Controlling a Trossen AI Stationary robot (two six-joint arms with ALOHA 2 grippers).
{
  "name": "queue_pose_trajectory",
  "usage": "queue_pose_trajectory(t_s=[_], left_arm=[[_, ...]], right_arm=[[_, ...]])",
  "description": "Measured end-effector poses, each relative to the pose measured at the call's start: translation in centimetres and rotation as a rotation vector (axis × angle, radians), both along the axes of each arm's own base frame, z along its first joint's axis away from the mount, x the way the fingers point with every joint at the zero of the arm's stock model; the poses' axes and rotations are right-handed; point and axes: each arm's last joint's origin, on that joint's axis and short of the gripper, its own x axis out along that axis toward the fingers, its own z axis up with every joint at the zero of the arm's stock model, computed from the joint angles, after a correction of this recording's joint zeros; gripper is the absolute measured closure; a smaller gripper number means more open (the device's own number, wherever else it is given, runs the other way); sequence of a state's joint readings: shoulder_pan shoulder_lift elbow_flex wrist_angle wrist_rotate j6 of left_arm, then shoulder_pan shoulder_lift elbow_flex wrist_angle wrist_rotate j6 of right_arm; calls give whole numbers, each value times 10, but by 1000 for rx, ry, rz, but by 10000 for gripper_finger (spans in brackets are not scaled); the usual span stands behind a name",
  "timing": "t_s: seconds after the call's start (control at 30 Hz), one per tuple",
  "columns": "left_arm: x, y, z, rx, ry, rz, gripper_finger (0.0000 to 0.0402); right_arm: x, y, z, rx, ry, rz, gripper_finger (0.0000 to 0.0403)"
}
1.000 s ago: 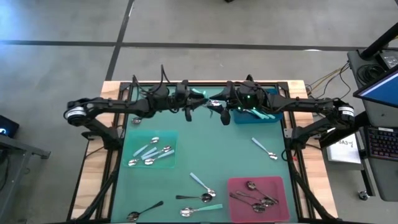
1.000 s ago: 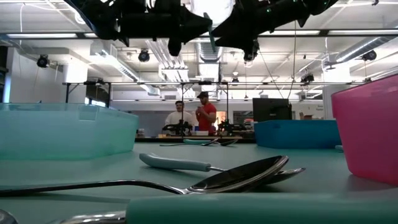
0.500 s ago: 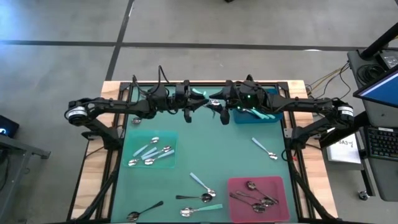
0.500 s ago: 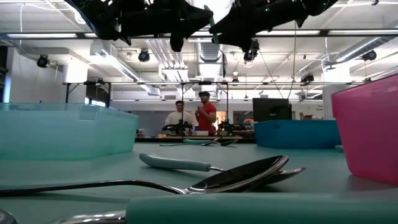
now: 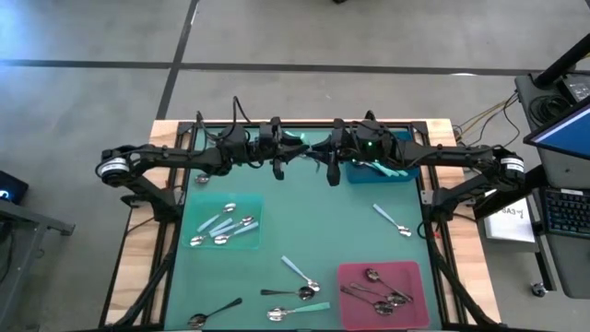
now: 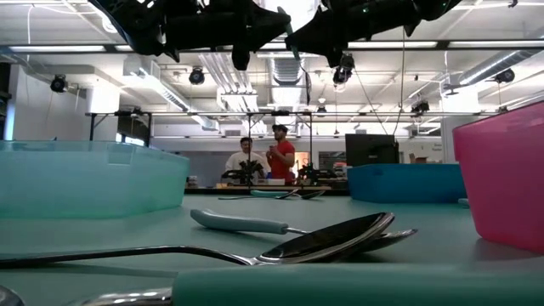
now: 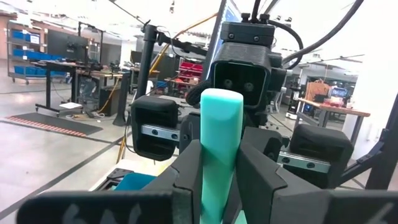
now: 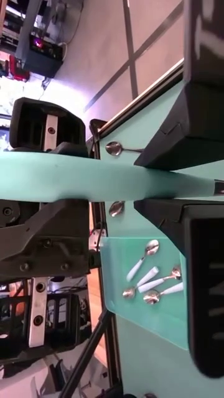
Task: Sort silverware by color (type)
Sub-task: Put the green spoon into the blue bin
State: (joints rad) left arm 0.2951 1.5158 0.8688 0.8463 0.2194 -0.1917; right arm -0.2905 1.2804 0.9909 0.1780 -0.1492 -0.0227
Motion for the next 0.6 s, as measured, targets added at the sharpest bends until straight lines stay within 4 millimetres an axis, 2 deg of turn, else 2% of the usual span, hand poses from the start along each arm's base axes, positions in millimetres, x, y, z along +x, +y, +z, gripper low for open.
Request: queue_pose_trajectory(t_s=[0.13, 0.4, 0.6], left_arm=[[0, 0, 0, -27, -2, -6, 332], [0, -1, 0, -80, -5, -24, 230], [-3, 1, 3, -76, -3, -32, 204]], right_arm=[[0, 0, 0, 0, 0, -1, 360], [-3, -4, 3, -21, 24, -30, 360], [-9, -12, 22, -112, 174, -210, 360]])
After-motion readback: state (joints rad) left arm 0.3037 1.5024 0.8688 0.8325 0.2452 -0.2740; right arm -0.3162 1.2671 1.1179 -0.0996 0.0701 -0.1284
